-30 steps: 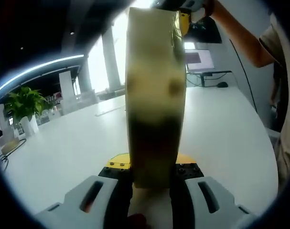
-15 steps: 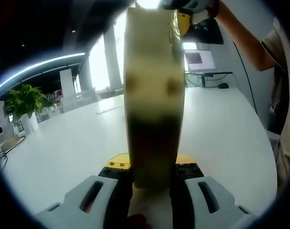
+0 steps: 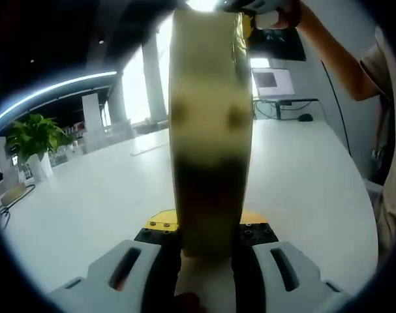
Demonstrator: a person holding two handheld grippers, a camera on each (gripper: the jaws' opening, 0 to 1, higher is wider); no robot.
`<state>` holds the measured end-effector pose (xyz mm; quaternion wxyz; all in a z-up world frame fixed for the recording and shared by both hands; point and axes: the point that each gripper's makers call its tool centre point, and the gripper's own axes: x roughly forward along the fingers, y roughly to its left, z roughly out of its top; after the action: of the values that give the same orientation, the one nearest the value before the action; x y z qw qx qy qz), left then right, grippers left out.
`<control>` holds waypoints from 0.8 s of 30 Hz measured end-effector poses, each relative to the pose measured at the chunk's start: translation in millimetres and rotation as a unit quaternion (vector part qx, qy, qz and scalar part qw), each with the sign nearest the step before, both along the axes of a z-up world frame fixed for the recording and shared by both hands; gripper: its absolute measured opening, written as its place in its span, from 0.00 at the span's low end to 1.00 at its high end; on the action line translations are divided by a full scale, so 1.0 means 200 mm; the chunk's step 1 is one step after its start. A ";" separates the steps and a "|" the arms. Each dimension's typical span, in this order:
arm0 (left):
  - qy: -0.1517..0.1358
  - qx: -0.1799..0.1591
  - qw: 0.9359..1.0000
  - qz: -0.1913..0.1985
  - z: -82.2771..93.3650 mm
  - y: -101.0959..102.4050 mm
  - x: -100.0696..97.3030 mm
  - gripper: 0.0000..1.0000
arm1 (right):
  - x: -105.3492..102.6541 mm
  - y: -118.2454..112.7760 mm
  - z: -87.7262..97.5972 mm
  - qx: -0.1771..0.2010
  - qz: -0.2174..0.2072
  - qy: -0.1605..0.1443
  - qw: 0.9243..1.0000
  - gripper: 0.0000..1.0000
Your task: Extract single mask from mask box in order stack masks on table
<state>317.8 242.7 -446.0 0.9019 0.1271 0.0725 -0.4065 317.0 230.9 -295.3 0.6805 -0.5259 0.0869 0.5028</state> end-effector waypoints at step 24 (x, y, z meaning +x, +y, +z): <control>0.013 -0.006 1.000 0.003 0.00 0.00 0.00 0.20 | 0.02 0.01 0.17 0.064 -0.012 -0.038 0.997 0.00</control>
<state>318.3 242.8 -446.7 0.9028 0.1161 0.0824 -0.4059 320.5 233.1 -260.4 0.7216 -0.4986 0.0349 0.4790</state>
